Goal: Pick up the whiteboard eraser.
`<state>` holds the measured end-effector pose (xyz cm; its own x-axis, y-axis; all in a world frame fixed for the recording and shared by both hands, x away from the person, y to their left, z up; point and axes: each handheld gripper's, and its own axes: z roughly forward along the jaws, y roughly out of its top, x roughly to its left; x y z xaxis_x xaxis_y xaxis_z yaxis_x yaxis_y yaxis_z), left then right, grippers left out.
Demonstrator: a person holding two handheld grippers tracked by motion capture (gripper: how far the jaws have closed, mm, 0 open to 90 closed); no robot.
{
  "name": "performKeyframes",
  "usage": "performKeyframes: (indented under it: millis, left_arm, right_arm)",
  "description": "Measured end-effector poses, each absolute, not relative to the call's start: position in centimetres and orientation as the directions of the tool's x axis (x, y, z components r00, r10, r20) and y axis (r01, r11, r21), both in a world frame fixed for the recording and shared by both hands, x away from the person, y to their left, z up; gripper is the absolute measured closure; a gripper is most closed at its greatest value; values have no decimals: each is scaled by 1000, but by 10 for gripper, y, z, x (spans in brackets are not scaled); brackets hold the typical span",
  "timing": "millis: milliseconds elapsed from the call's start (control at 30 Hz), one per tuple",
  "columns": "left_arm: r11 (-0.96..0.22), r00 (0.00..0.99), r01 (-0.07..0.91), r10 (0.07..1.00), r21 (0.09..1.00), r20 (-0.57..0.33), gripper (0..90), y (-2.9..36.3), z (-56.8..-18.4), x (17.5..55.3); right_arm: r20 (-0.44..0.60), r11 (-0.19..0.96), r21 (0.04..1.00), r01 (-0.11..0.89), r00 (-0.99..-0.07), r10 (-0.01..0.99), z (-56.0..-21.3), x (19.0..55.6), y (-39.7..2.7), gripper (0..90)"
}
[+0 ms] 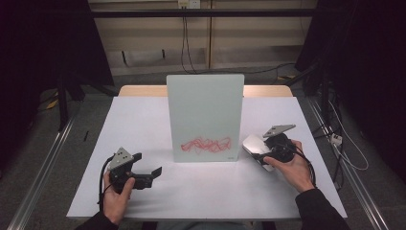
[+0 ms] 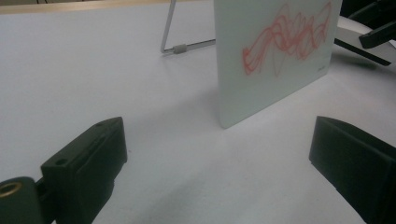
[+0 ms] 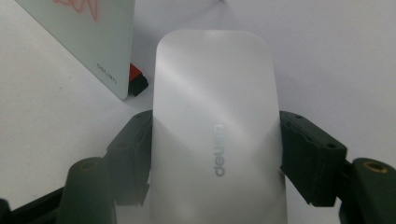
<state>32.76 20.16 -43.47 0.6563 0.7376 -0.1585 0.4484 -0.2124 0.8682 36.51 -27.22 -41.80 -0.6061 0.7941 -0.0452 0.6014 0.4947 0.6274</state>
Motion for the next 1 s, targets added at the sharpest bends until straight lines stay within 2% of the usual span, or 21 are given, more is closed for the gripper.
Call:
performKeyframes:
  millis: [600,1000]
  left_arm:
    - [-210,654,448,740,869,-158,42,202,-433,325]
    - [-206,652,452,741,868,-164,42,203,-432,325]
  right_arm:
    - [-50,426,713,556,-566,823,-407,345,-279,314]
    - [-56,419,743,522,-575,816,-404,330,-275,314]
